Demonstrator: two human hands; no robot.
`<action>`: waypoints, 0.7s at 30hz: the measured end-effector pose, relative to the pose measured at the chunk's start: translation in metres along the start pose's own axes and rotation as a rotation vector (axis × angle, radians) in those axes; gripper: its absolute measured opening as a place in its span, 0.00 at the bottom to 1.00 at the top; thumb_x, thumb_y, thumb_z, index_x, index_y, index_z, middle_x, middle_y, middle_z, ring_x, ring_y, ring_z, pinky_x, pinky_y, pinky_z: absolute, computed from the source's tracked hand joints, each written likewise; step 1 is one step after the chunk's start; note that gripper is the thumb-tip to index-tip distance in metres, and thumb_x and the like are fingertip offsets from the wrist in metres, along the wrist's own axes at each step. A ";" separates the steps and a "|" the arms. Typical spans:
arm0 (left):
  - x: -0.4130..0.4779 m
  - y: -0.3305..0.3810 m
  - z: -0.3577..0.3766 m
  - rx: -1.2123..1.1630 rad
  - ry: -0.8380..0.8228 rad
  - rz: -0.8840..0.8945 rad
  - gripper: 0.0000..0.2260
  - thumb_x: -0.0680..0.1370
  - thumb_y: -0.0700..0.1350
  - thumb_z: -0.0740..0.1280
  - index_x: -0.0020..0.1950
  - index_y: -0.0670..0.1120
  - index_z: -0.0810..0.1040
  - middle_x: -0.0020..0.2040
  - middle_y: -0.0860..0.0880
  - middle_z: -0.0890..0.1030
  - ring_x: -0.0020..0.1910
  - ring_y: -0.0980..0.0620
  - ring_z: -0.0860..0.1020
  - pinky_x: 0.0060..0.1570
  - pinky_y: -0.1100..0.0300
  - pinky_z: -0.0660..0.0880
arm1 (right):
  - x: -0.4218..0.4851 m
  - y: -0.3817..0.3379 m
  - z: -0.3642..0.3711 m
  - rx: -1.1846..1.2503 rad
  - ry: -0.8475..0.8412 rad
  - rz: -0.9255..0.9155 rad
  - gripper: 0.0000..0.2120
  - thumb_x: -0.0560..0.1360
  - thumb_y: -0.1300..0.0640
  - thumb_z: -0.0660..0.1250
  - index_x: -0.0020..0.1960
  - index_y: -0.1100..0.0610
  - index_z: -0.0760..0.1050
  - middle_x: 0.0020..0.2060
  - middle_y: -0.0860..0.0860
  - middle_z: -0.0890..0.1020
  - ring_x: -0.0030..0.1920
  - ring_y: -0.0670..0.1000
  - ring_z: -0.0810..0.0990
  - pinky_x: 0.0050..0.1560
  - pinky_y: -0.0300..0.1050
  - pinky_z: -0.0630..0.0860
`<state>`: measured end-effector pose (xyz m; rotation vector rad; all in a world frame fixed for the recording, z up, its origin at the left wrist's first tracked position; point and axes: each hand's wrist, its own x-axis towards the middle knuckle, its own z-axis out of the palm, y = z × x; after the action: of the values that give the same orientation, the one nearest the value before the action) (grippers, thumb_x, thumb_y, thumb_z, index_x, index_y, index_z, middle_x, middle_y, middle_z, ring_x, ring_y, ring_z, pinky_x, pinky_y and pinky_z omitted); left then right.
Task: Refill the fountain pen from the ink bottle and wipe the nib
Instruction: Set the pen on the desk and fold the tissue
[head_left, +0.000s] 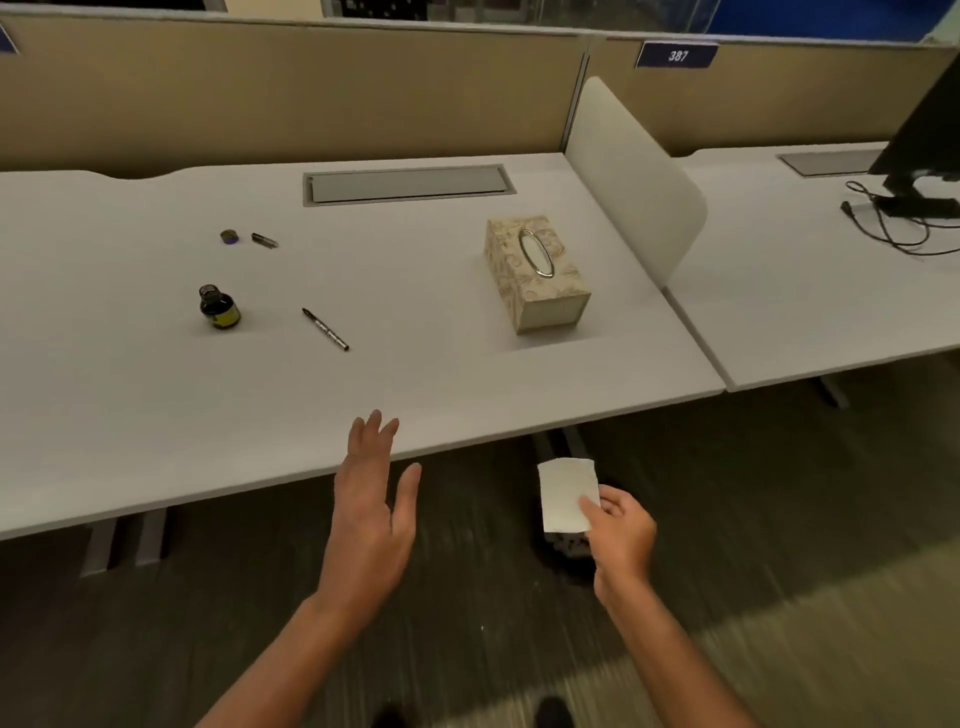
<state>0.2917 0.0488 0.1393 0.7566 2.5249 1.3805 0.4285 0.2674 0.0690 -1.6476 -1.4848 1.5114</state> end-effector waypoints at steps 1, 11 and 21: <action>-0.003 0.002 0.007 0.050 0.009 0.019 0.27 0.83 0.49 0.61 0.81 0.55 0.55 0.82 0.58 0.51 0.80 0.61 0.44 0.78 0.51 0.48 | 0.016 0.014 -0.010 -0.008 0.032 0.033 0.10 0.76 0.64 0.71 0.57 0.59 0.79 0.48 0.54 0.83 0.50 0.53 0.82 0.47 0.51 0.83; -0.012 0.006 0.110 0.316 0.069 0.099 0.29 0.83 0.48 0.59 0.82 0.45 0.51 0.83 0.48 0.48 0.82 0.49 0.43 0.80 0.45 0.47 | 0.143 0.116 -0.060 -0.116 0.121 0.178 0.11 0.72 0.72 0.70 0.55 0.68 0.79 0.44 0.60 0.82 0.43 0.57 0.80 0.44 0.48 0.78; -0.004 -0.015 0.165 0.368 0.106 0.117 0.30 0.82 0.48 0.60 0.81 0.43 0.53 0.83 0.45 0.50 0.82 0.48 0.45 0.79 0.40 0.51 | 0.230 0.178 -0.037 -0.211 0.109 0.203 0.14 0.71 0.67 0.69 0.56 0.61 0.81 0.51 0.62 0.85 0.48 0.62 0.84 0.49 0.57 0.84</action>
<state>0.3521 0.1618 0.0342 0.9271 2.9044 1.0182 0.4901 0.4282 -0.1687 -2.0236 -1.4981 1.3786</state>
